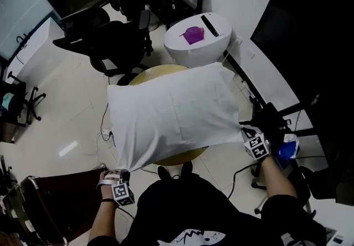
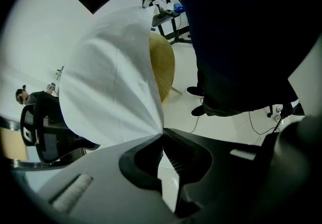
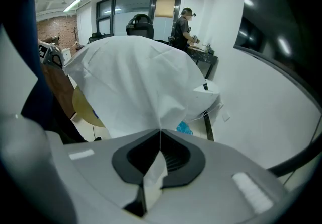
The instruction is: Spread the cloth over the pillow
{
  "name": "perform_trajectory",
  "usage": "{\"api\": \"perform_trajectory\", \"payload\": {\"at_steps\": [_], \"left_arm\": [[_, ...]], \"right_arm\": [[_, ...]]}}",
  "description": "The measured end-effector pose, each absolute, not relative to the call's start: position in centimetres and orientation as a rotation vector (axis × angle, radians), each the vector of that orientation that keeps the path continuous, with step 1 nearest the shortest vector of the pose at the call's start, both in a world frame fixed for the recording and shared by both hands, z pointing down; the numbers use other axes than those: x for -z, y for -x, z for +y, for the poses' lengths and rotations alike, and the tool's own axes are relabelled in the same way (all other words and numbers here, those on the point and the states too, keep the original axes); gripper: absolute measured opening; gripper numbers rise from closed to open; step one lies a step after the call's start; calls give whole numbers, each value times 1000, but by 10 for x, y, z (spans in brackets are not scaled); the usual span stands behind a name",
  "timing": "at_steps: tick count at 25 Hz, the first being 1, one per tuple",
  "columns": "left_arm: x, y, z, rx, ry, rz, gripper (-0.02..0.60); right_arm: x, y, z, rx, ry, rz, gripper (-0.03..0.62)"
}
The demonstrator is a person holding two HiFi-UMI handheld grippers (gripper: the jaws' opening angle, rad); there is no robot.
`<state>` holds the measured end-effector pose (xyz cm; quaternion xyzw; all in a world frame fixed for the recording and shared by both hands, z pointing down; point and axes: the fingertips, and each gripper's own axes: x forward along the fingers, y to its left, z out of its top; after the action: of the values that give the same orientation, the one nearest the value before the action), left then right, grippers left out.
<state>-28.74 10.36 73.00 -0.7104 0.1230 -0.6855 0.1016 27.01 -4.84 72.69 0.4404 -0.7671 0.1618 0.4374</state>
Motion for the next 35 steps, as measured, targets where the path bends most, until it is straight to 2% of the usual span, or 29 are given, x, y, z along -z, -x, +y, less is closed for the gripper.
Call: {"api": "perform_trajectory", "payload": {"at_steps": [5,15,19,24,28,35], "left_arm": [[-727,289,108,2006,2068,378,0],[-752,286,90,2059,2068,380,0],[-752,287,76,2058,2098,406,5],[-757,296,77,2077,2209,438,73],[-747,300,83,2050,2312,543,155],[-653,272,52,1644,2466,890,166]], "right_arm": [[-730,-273,-52,-340,-1022,-1895,11],[-747,-267,-63,-433,-1109,-1885,15],[-736,-268,-71,-418,-1160,-1892,42],[-710,-270,-76,-414,-1249,-1911,112],[-678,-272,-75,-372,-1372,-1933,117],[-580,-227,-70,-185,-1526,-2004,115]]}}
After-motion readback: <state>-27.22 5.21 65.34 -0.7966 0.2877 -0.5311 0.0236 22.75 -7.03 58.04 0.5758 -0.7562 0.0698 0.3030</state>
